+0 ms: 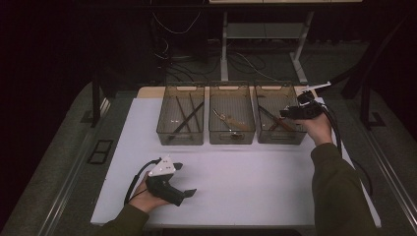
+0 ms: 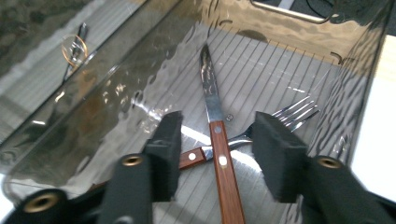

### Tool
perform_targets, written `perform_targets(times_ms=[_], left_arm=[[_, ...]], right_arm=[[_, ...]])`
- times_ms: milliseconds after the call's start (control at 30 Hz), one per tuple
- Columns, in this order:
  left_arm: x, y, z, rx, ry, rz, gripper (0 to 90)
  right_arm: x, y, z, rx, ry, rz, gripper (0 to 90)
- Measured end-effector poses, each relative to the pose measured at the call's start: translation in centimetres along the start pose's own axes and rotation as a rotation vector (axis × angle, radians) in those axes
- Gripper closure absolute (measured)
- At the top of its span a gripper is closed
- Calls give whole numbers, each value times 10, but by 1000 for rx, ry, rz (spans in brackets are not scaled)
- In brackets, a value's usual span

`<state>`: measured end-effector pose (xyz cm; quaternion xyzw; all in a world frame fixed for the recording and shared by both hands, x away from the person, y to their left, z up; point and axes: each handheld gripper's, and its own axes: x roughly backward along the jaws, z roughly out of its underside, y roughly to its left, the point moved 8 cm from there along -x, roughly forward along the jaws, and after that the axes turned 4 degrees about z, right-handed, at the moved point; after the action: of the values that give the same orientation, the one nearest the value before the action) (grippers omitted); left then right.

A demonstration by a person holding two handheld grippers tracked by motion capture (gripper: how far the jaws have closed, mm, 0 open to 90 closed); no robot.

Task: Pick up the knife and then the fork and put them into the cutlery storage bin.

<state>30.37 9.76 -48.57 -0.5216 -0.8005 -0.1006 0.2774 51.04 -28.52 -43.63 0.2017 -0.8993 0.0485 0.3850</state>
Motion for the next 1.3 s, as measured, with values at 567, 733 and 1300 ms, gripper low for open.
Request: perform_targets(times_ms=[567,733,1300], left_arm=[[-1,-1,0,9,2,3,0],[-1,-1,0,13,5,6,0],[-1,-1,3,19,13,9,0]], right_arm=[[42,31,18,61,-144,-106,124],[51,43,30,99,-144,-126,109],[69,94,79,131,-199,-151,110]])
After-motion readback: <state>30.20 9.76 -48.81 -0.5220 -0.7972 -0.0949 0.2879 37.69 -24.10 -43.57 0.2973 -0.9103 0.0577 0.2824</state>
